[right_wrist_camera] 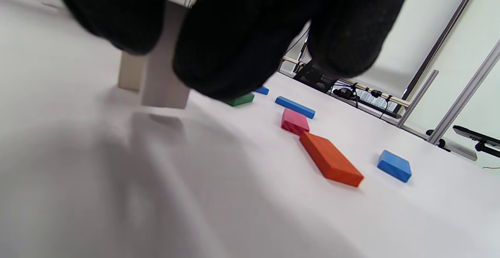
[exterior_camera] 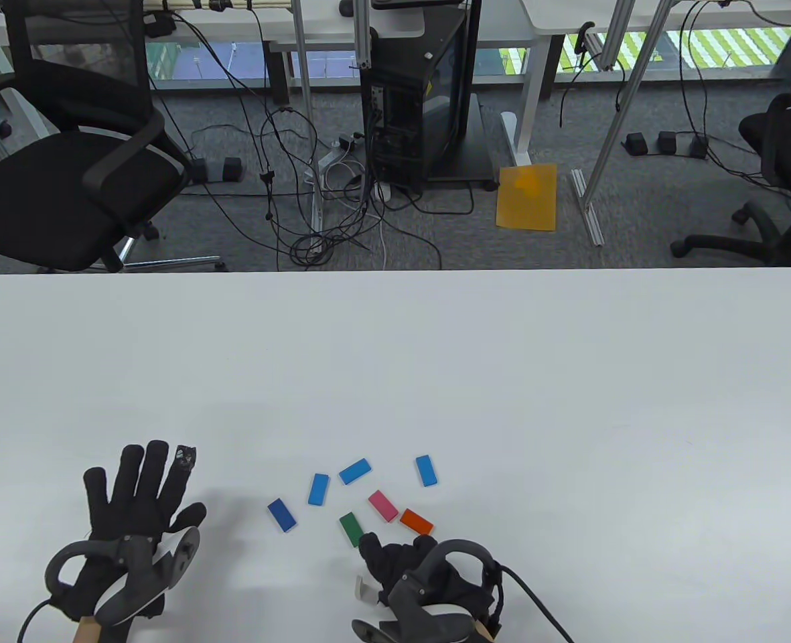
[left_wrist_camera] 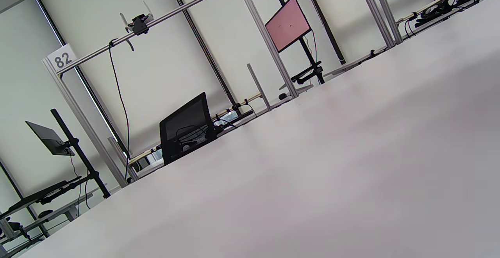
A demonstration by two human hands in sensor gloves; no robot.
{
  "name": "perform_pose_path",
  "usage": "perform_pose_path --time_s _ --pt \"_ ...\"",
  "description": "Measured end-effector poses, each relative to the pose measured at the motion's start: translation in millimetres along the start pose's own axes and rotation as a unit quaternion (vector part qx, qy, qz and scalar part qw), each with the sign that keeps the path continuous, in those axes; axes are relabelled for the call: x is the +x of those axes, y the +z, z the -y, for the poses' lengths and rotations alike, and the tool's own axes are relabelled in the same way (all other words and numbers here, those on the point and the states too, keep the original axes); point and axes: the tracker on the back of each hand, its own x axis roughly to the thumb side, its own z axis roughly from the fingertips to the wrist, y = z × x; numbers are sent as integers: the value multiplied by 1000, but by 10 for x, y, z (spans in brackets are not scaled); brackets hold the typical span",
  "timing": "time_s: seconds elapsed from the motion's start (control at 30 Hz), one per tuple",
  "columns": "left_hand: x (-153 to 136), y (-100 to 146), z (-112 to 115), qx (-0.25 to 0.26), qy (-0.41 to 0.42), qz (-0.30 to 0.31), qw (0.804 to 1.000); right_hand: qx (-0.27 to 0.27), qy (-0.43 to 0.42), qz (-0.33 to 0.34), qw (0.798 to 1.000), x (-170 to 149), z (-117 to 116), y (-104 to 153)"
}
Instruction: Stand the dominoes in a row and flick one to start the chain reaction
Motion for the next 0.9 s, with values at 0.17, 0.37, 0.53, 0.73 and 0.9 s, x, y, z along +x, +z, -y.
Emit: perform_pose_path --time_s 0.17,0.37,0.53,0.73,0.9 --pt "6 -1 8 -1 1 1 1000 4 -3 5 1000 4 18 1" --pt "10 -1 9 0 -1 1 1000 6 -2 10 1000 19 20 -6" --pt "13 -1 10 -1 -3 2 1000 10 -4 13 1000 30 2 -9" --pt "16 -1 11 -1 -4 2 1000 12 2 14 1000 32 21 -5" --pt "19 0 10 -1 -4 3 1000 15 0 15 1000 35 15 -6"
